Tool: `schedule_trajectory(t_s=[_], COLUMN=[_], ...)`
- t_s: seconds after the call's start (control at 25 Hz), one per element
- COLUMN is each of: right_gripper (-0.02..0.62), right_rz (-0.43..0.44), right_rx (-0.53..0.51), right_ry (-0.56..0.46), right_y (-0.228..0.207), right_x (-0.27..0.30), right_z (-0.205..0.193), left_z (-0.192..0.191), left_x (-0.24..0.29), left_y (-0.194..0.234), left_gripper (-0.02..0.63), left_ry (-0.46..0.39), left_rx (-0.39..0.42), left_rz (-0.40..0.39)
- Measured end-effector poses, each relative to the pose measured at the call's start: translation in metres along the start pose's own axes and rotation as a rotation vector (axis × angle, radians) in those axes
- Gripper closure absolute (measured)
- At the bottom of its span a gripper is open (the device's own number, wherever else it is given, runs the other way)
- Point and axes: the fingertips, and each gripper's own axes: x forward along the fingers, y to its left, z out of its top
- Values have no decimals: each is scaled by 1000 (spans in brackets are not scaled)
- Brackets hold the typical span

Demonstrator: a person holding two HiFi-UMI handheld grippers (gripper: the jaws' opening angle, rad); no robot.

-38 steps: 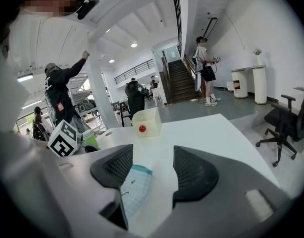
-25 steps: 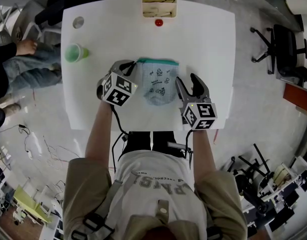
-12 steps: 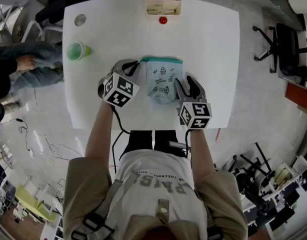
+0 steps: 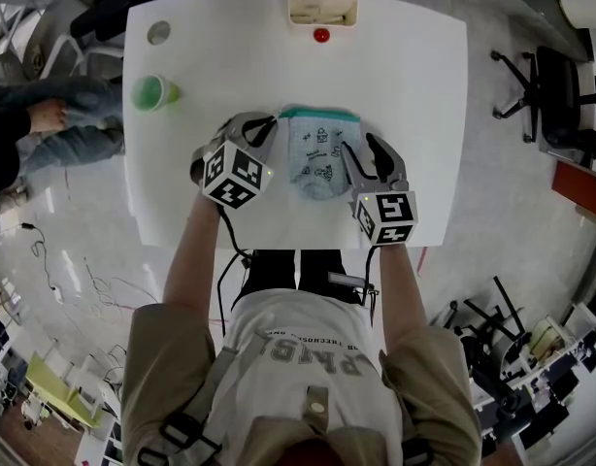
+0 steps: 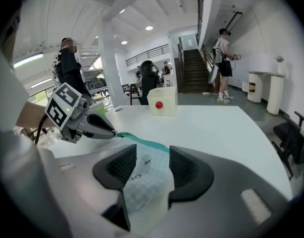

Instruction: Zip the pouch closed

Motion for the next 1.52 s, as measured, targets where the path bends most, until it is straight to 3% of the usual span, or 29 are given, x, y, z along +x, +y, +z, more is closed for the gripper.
schedule_trajectory(t_s=[0.24,0.44,0.72,1.08,1.52], right_gripper=[391,405,410,417,442], right_rz=[160,342,544,724,927], right_rx=[-252,-504,-828,-1205,-1530], right_ry=[-13,54,249,368,517], right_y=[3,32,55,78,89], right_x=[35,66,94,115,114], right_z=[52,71,46,40,12], left_z=[9,14,19,19,22], left_x=[-3,-5,-3,-1,-2], left_y=[2,1,0,1,-1], left_gripper=[583,583,583,583,583], left_ry=[-20,-19,-2,6,16], left_rx=[65,100,131,159,176], left_rz=[3,-10,-29,-42,-45])
